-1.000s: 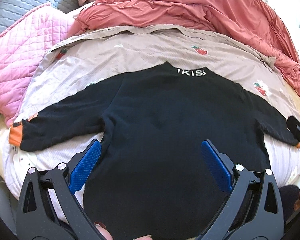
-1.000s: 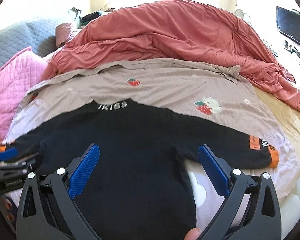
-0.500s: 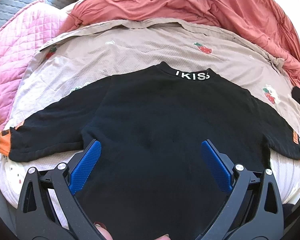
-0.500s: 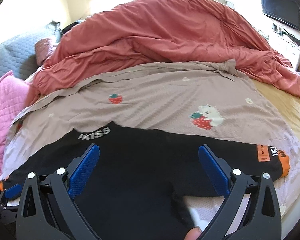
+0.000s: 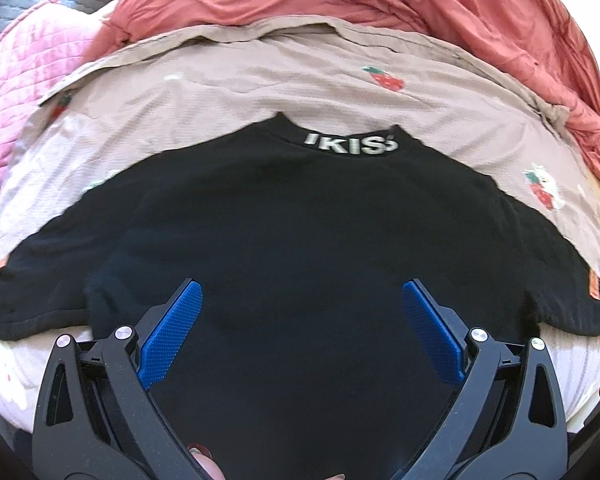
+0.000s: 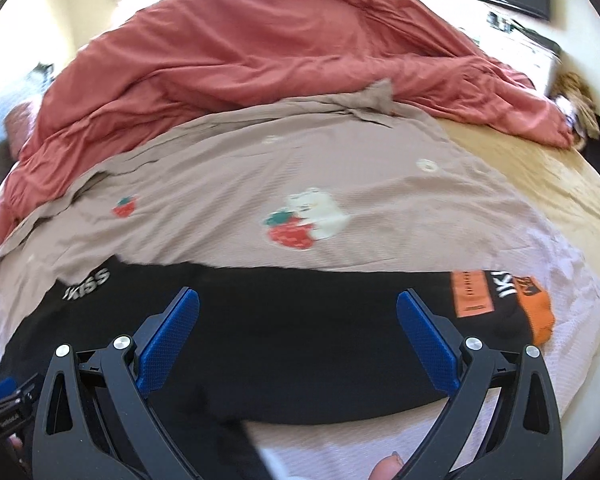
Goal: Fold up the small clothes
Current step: 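Move the right tool toward the orange cuff of the nearest sleeve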
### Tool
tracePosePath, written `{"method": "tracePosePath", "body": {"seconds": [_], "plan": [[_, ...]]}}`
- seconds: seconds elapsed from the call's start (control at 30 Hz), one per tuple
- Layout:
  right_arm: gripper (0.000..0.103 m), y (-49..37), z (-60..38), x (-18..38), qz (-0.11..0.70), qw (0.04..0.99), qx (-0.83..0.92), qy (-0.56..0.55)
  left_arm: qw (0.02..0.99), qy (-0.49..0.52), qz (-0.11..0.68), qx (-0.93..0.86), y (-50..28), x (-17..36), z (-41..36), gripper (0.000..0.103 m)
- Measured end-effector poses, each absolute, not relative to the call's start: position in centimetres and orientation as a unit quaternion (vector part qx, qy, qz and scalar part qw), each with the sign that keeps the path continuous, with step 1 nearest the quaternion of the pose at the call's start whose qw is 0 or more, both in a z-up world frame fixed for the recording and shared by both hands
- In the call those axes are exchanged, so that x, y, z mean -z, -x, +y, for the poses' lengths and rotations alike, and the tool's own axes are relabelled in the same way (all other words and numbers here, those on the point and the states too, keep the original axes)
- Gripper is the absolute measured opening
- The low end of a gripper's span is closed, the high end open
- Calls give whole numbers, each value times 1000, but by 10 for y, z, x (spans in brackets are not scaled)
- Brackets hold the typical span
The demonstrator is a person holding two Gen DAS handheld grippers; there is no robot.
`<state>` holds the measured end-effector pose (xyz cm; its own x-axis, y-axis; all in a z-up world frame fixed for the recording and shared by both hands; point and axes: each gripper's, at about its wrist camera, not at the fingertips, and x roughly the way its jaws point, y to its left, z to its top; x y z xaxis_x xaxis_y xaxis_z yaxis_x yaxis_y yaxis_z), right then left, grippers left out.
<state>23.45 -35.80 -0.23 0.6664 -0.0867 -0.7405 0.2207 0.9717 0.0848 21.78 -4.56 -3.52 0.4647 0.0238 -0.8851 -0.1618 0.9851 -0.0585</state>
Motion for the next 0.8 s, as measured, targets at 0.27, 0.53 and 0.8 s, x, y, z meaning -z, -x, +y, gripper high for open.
{"method": "tracePosePath", "body": {"seconds": [0.27,0.53,0.8], "plan": [[99,-231,-426,15,400,894,162,-119,853,53,518,-24,-232,49,-78,94],[99,-215,-501,29,401,859,277,-158,857,26,515,4,-239,60,-103,94],[98,-202,-550,59,440,810,331,-201,856,19,516,8,-242,72,-109,94]]}}
